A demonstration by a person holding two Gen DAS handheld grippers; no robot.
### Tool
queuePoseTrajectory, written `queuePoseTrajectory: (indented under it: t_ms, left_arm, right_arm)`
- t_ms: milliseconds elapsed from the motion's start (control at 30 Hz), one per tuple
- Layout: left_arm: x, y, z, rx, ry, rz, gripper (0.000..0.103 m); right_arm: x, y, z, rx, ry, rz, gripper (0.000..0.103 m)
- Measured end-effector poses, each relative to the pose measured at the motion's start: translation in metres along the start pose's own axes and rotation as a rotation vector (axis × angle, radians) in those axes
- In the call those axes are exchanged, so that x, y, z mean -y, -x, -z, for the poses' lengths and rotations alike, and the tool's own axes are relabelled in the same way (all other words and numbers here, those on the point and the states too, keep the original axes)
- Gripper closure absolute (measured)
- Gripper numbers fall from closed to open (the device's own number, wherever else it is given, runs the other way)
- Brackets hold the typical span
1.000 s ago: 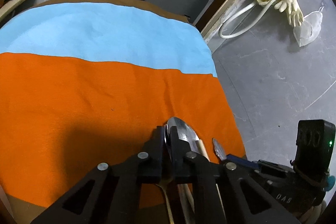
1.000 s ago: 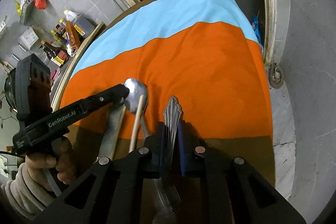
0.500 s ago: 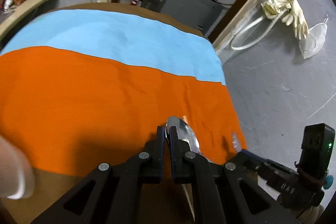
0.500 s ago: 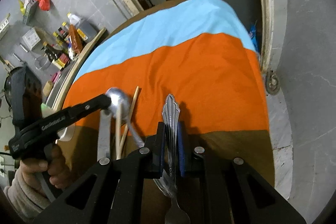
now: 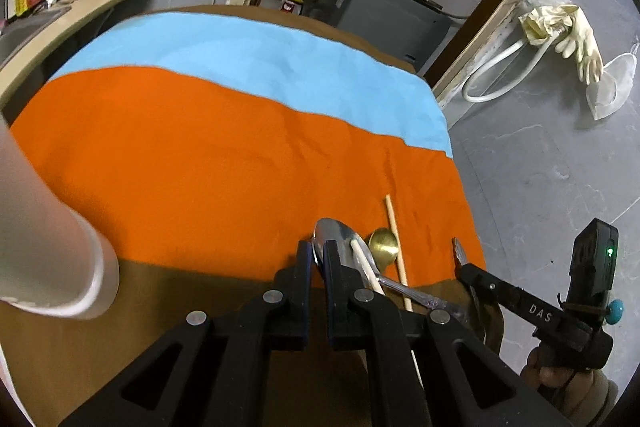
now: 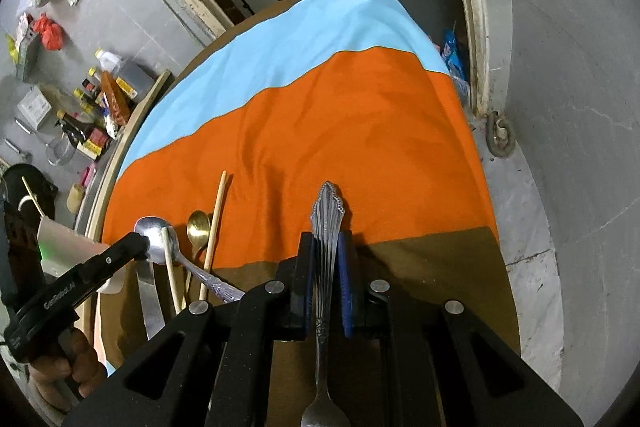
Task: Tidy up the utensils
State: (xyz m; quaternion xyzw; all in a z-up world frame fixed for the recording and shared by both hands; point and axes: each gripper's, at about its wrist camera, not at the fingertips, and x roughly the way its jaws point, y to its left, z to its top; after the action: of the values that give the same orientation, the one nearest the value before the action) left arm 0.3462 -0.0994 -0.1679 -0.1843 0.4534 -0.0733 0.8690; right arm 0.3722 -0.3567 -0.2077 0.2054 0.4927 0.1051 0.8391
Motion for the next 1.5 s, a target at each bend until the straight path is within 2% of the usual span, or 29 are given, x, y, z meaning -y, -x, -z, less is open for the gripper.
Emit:
queuePoseTrajectory:
  t_ms: [300,500,733,933,1200,1400,1500]
  left_arm:
    - [-0.009,-0.01,0.014,-0.081,0.056,0.067,0.095]
    - [-0.011,-0.01,0.023,-0.114,0.053,0.099,0.094]
    - [-0.005,-0.008,0.029,-0.115,-0.003,0.102,0.095]
    - [-0.004,-0.008,0.028,-0.11,0.027,0.117,0.102]
    - [0.004,0.003,0.031,-0.091,0.003,0.142,0.102]
    - [-0.002,0.0,0.03,-0.092,0.042,0.113,0.102]
    - [-0.005,-0.004,0.026,-0.085,0.051,0.107,0.097]
  right_arm:
    - [0.0,-0.001,-0.003,-0.053,0.041,-0.019,0.092]
    - [0.002,0.0,-0.002,-0.081,0.045,-0.047,0.091]
    - [0.003,-0.003,0.002,-0.112,0.053,-0.063,0.091]
    - [-0.008,-0.003,0.002,-0.117,0.082,-0.04,0.094]
    - [-0.018,0.015,0.009,-0.067,0.094,-0.045,0.094]
    - [-0.007,0.015,0.01,-0.087,0.063,-0.067,0.094]
    - [-0.002,0.012,0.014,-0.095,0.031,-0.079,0.094]
